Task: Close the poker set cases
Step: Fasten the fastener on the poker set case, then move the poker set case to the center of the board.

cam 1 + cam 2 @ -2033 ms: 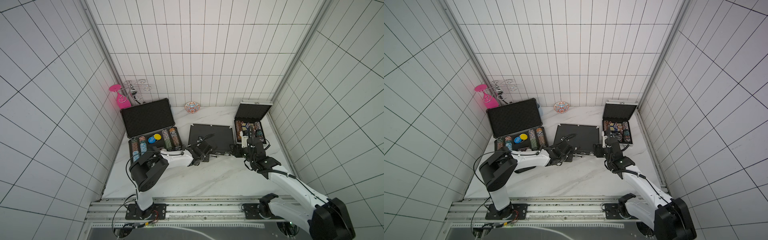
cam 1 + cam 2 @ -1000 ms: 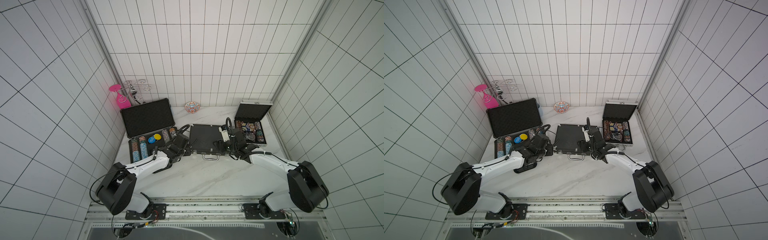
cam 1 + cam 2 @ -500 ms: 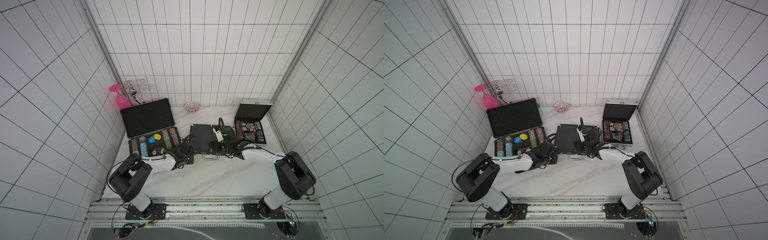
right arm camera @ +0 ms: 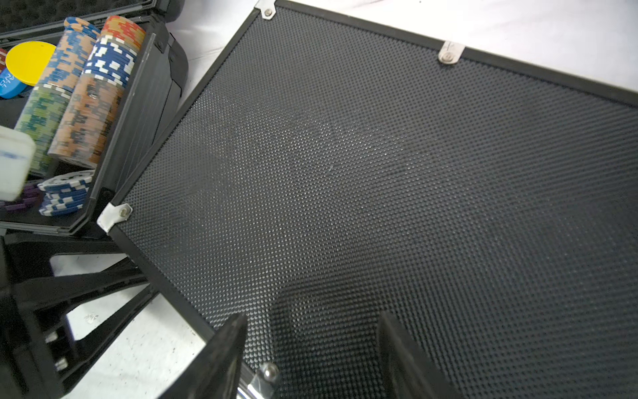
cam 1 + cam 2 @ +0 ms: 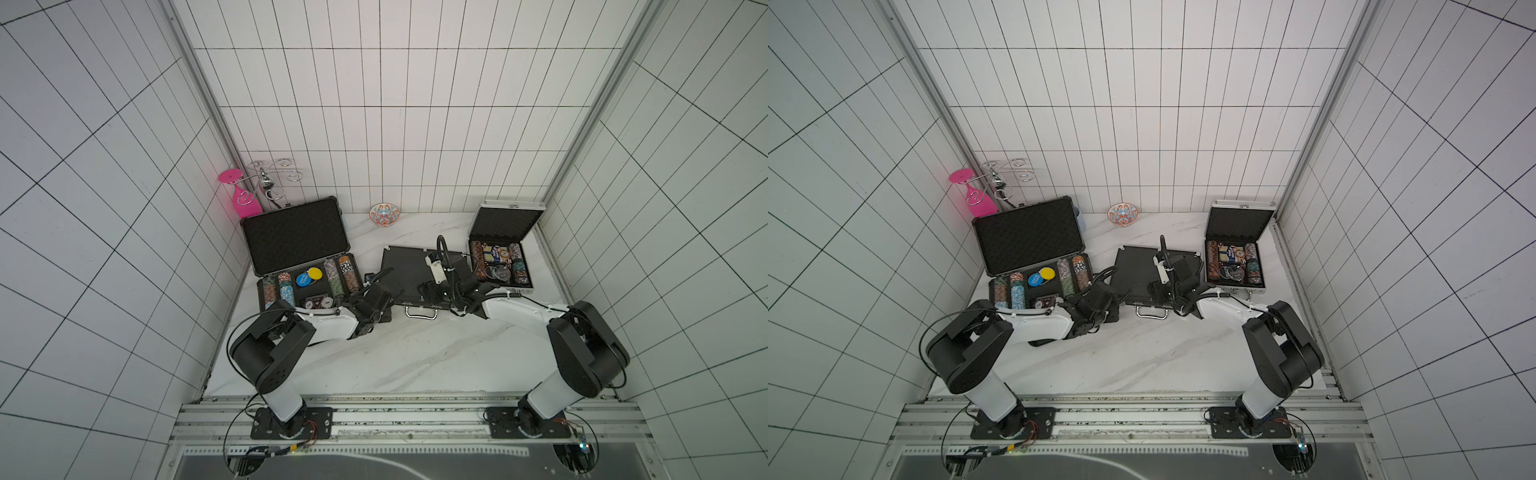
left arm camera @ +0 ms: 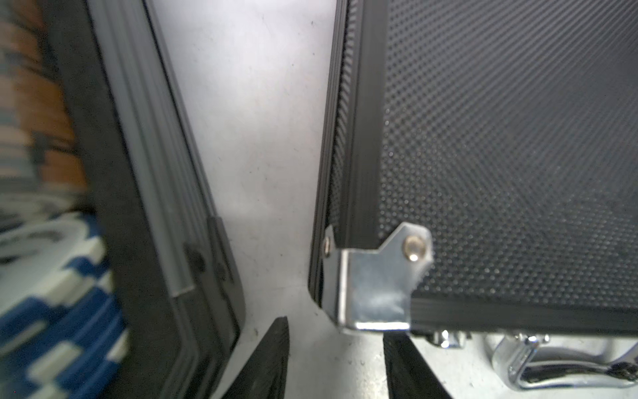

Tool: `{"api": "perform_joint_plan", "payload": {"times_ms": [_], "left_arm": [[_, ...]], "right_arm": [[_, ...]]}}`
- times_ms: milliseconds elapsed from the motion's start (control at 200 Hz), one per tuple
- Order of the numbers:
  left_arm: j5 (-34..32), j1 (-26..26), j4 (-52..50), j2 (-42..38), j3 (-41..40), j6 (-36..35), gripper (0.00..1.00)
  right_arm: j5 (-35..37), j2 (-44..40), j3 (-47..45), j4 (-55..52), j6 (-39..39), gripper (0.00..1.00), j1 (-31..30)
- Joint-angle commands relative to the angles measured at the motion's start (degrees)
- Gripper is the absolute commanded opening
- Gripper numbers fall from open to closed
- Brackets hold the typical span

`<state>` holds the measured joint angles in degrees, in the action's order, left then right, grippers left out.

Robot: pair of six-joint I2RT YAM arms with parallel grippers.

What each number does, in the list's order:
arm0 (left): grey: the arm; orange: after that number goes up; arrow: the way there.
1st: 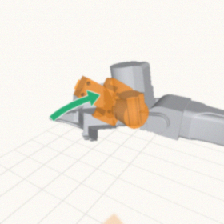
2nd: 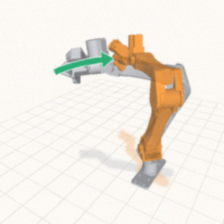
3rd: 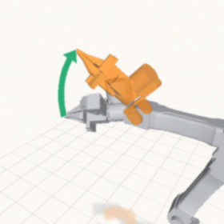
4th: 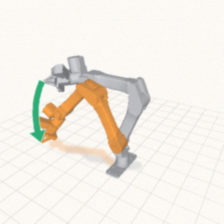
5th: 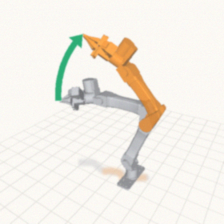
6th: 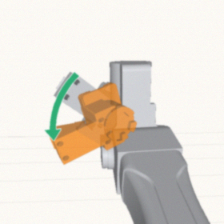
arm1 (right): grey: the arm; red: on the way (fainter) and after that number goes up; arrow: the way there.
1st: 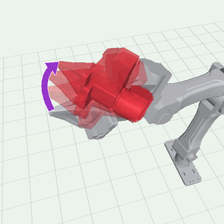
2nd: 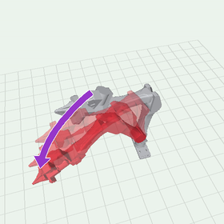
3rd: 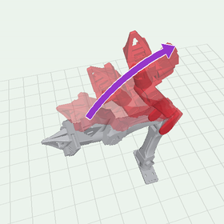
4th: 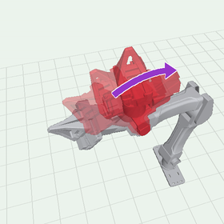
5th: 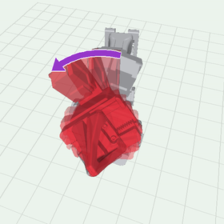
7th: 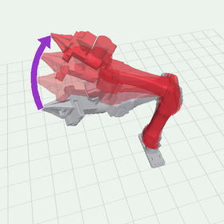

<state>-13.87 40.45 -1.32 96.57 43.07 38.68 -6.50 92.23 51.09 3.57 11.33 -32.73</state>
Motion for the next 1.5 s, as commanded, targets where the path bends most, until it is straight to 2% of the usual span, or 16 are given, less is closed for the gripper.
{"api": "perform_joint_plan", "payload": {"times_ms": [0,155,500,665,765,944,1034,1204,1324,1499], "left_arm": [[-1.61,-0.99,2.11,4.61,0.08,2.47,0.46],[1.19,-0.98,3.20,5.49,0.31,2.94,0.46],[5.10,-0.64,-4.46,-8.03,0.44,3.23,0.48],[7.01,-0.63,-6.41,-10.89,3.94,0.96,0.48],[9.77,-0.10,-7.75,-8.26,8.98,-1.66,0.50],[-0.11,0.17,-13.45,-3.47,17.27,-5.26,0.54],[-3.26,-1.56,-16.01,-1.06,21.06,-7.60,0.58],[0.84,-6.99,-15.91,4.91,25.70,-12.11,0.61],[4.14,-7.84,-15.80,9.21,28.32,-14.86,0.61],[6.29,-8.28,-14.50,13.38,29.69,-15.12,0.60]], "right_arm": [[-0.24,0.75,1.19,0.22,-0.61,0.62,-0.37],[-0.37,-0.07,0.98,-0.04,-0.52,0.61,-0.39],[3.82,-7.14,1.37,-5.66,2.51,0.62,0.22],[4.83,-11.74,-3.08,-7.28,6.62,0.64,5.00],[5.99,-14.19,-5.74,-7.64,7.86,0.65,8.15],[4.78,-16.08,-8.49,-7.88,8.88,0.70,13.23],[2.81,-14.53,-8.73,-7.07,8.88,0.71,14.85],[0.88,-11.21,-8.56,-5.27,9.40,0.70,15.85],[0.88,-9.85,-9.03,-4.54,9.91,0.70,16.42],[-0.77,-8.11,-11.16,-2.17,10.77,0.70,17.33]]}}
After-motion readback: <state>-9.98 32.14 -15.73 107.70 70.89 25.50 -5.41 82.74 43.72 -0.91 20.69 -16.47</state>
